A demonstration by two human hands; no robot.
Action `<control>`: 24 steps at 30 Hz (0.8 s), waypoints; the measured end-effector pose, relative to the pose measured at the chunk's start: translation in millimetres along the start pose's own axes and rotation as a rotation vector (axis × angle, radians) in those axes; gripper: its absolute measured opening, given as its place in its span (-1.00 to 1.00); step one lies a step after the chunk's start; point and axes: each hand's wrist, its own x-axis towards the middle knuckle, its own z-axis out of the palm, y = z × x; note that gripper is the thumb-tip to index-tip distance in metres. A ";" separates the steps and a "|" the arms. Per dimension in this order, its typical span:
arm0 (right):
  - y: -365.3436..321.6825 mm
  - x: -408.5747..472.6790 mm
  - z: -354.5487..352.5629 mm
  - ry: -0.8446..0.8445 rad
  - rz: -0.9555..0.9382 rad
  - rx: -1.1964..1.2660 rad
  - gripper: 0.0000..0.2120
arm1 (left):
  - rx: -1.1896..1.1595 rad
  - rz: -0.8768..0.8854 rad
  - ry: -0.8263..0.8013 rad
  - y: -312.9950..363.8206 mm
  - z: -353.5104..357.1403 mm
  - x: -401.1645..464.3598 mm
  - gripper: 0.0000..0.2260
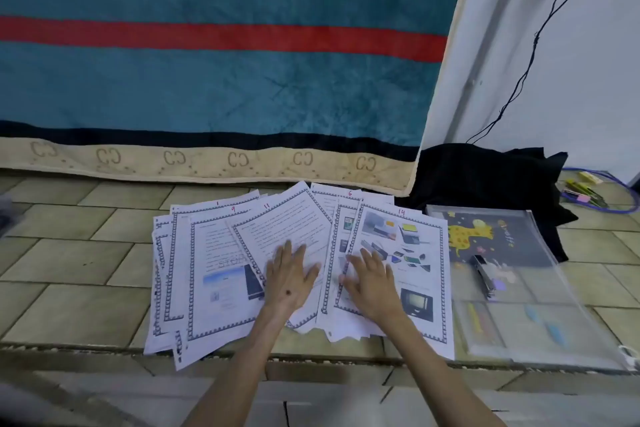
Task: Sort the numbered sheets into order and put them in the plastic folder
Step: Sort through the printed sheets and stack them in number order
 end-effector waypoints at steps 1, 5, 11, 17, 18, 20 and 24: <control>2.6 -3.0 3.5 -0.030 0.021 -0.012 -0.21 | 0.075 -0.001 -0.006 -3.7 6.8 -2.0 -0.34; 12.8 -12.6 23.1 0.046 0.030 -0.022 -0.14 | 0.196 0.012 0.104 -20.5 31.3 -5.6 -0.01; 9.9 -10.0 17.4 -0.020 -0.004 0.017 -0.23 | 0.173 0.022 0.106 -21.1 31.9 -0.9 -0.02; -10.8 15.2 -2.7 0.222 0.203 0.060 -0.25 | 0.013 0.024 0.157 -5.0 16.5 12.3 -0.55; -14.5 24.7 -4.5 0.175 0.252 0.096 -0.16 | -0.077 0.014 0.210 4.9 13.0 14.6 -0.65; -21.1 43.7 -8.4 0.130 0.355 0.137 -0.17 | -0.309 -0.083 0.170 21.4 7.7 20.9 -0.69; -17.0 60.4 -2.4 0.157 0.445 0.257 -0.48 | -0.540 -0.268 -0.075 36.3 5.2 45.6 -0.67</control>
